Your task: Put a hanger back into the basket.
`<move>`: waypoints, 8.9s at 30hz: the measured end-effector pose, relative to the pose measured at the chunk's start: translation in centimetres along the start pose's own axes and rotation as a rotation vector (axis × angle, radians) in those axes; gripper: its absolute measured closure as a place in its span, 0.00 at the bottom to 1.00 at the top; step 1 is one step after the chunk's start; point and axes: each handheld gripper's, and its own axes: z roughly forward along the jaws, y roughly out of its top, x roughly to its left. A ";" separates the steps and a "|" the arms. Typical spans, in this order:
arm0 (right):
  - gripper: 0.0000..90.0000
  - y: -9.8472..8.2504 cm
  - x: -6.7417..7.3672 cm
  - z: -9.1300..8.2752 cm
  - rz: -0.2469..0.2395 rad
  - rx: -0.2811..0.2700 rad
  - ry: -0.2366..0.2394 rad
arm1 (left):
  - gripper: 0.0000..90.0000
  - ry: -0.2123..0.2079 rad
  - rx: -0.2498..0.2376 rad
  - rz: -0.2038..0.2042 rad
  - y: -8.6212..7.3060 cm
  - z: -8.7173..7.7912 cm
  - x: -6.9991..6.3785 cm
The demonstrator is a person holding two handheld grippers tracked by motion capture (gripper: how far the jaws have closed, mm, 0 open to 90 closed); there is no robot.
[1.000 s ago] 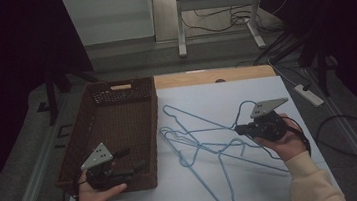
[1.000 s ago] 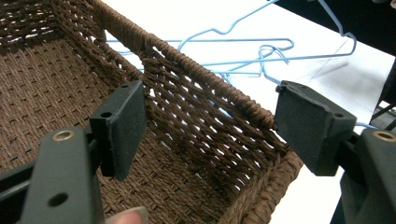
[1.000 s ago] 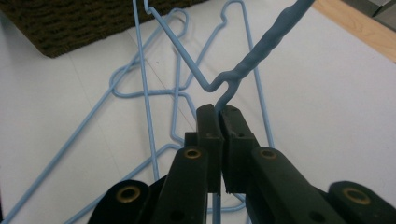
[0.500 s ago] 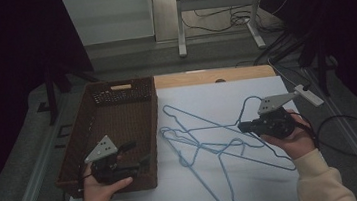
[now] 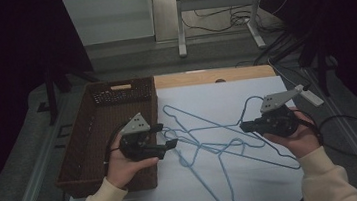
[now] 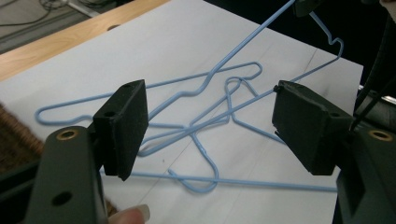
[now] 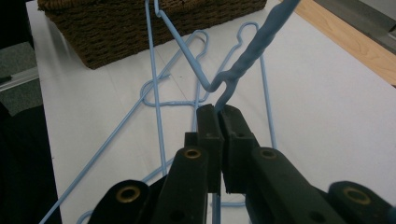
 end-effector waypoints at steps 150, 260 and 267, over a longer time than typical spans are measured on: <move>0.33 -8.3 -0.1 3.4 0.221 -0.189 -0.134 | 0.97 0.486 -0.045 -0.248 -9.1 -15.4 10.2; 0.31 -9.1 0.1 4.0 0.204 -0.148 -0.139 | 0.44 0.269 -0.027 -0.127 -8.1 -9.6 3.8; 0.32 -9.1 0.8 4.3 0.200 -0.132 -0.141 | 0.43 0.231 -0.022 -0.117 -8.3 -8.5 3.0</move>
